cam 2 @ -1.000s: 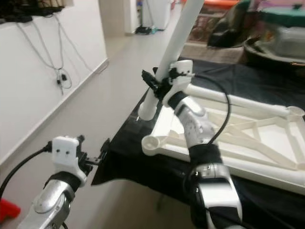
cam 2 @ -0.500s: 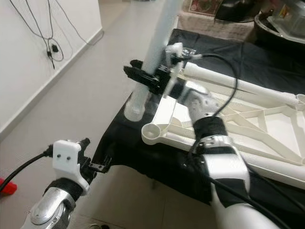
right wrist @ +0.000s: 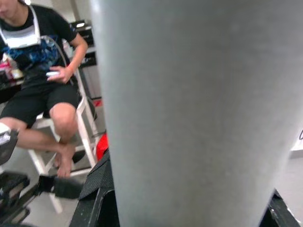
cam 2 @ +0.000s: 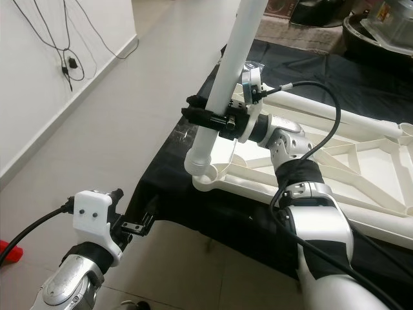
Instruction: Building children table
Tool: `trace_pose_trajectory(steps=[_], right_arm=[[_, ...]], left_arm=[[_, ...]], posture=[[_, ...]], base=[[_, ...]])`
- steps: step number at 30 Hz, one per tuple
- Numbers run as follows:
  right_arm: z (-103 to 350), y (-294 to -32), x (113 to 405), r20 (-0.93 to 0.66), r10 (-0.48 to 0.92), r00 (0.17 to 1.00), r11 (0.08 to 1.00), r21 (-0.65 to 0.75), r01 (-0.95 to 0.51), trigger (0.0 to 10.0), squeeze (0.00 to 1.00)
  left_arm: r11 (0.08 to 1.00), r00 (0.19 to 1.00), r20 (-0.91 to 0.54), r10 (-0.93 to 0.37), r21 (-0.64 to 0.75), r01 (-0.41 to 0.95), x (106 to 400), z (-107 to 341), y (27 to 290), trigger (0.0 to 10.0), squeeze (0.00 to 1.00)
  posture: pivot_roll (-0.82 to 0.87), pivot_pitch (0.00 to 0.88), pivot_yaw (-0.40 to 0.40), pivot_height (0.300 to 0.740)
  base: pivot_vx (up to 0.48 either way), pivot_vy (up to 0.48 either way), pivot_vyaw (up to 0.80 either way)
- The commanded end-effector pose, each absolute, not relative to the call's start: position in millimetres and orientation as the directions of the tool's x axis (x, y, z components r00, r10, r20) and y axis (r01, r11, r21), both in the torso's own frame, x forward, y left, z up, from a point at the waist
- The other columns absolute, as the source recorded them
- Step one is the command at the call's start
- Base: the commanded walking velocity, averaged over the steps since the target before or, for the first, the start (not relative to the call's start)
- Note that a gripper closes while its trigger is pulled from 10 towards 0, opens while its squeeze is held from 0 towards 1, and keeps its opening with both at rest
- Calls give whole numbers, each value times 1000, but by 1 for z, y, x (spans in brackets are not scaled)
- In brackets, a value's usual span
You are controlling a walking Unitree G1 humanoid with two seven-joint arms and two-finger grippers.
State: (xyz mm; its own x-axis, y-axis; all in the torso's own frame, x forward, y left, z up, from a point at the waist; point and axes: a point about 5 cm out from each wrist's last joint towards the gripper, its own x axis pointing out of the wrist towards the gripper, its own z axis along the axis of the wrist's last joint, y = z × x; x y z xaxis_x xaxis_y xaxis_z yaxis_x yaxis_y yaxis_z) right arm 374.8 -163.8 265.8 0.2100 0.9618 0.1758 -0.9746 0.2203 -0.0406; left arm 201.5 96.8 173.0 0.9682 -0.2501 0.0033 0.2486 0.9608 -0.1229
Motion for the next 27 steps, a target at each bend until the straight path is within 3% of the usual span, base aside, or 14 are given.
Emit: trace_pose_trajectory(steps=[1, 11, 27], right_arm=[[264, -168, 373, 159, 966, 202, 213, -59, -975, 10000, 0], [254, -166, 373, 112, 977, 182, 193, -93, -977, 10000, 0], [252, -167, 378, 76, 963, 259, 266, -125, -956, 10000, 0]], left_arm=[[959, 966, -9, -257, -125, 254, 198, 172, 95, 10000, 0], [961, 967, -8, -253, -117, 250, 198, 174, 98, 10000, 0], [961, 967, -11, -255, -116, 252, 198, 174, 97, 10000, 0]], posture=[[131, 166, -64, 740], [139, 174, -58, 740], [141, 194, -57, 740]], base=[[0, 0, 0], [0, 0, 0], [0, 0, 0]])
